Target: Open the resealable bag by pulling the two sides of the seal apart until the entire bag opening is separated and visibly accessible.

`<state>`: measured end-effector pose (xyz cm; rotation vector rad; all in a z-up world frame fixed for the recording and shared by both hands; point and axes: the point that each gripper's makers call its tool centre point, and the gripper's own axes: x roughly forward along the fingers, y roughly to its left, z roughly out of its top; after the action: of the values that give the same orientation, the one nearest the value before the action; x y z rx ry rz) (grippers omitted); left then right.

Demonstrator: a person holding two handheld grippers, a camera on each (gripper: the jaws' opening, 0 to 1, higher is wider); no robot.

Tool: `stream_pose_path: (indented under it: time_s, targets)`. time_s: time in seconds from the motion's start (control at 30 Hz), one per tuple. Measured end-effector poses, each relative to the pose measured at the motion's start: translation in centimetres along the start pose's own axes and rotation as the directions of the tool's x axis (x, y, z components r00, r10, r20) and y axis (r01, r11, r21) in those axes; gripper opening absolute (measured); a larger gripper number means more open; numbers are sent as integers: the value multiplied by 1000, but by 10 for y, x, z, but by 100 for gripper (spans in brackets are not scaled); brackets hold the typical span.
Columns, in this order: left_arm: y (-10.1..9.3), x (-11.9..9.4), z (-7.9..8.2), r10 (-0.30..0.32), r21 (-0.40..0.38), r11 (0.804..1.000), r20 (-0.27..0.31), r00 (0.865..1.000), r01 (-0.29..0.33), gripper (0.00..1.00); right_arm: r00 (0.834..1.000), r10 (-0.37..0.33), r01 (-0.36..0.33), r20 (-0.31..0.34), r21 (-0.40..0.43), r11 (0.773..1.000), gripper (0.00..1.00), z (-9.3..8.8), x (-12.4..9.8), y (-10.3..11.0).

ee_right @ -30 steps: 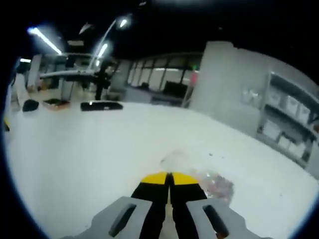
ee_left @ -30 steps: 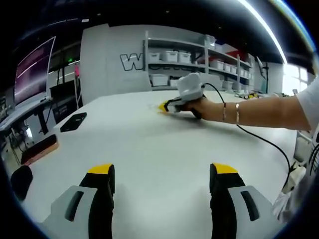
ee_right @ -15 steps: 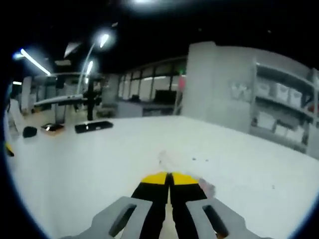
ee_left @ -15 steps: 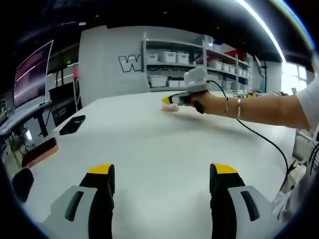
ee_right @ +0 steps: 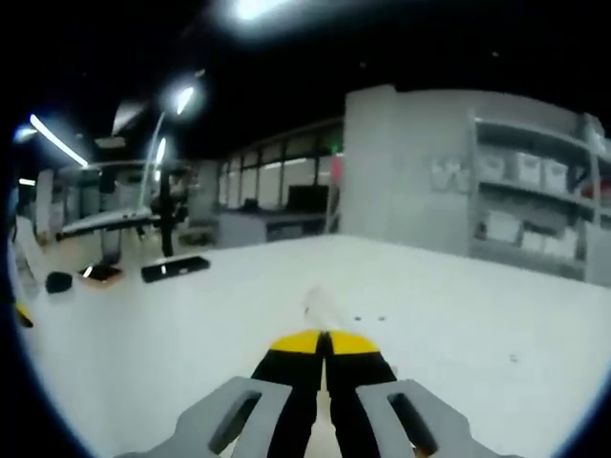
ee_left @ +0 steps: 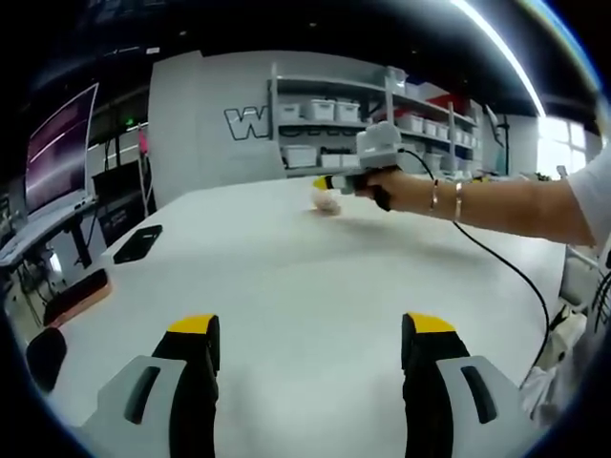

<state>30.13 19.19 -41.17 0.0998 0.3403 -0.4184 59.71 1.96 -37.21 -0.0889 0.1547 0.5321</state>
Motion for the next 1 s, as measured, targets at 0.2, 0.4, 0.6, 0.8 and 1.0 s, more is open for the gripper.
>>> stream_pose_path:
  time_s: [0.2,0.4,0.6,0.8,1.0]
  targets:
    - [-3,-3,1,3,5,1000,4,1000,-3,77,999,-15,13,39,43,999,0,11,-7,-9]
    - [-7,-5,1,2,10,1000,4,1000,-2,77,998,-22,17,62,83,996,0,16,-13,-16]
    - [-12,-6,4,-1,20,1000,7,1000,1,77,995,-31,19,90,124,992,0,25,-19,-22]
    - [-15,-8,6,-3,26,1000,12,1000,3,77,994,-29,14,106,140,990,0,31,-17,-22]
    - [-17,-11,6,-1,29,1000,15,1000,1,77,993,-25,10,113,137,991,0,33,-22,-17]
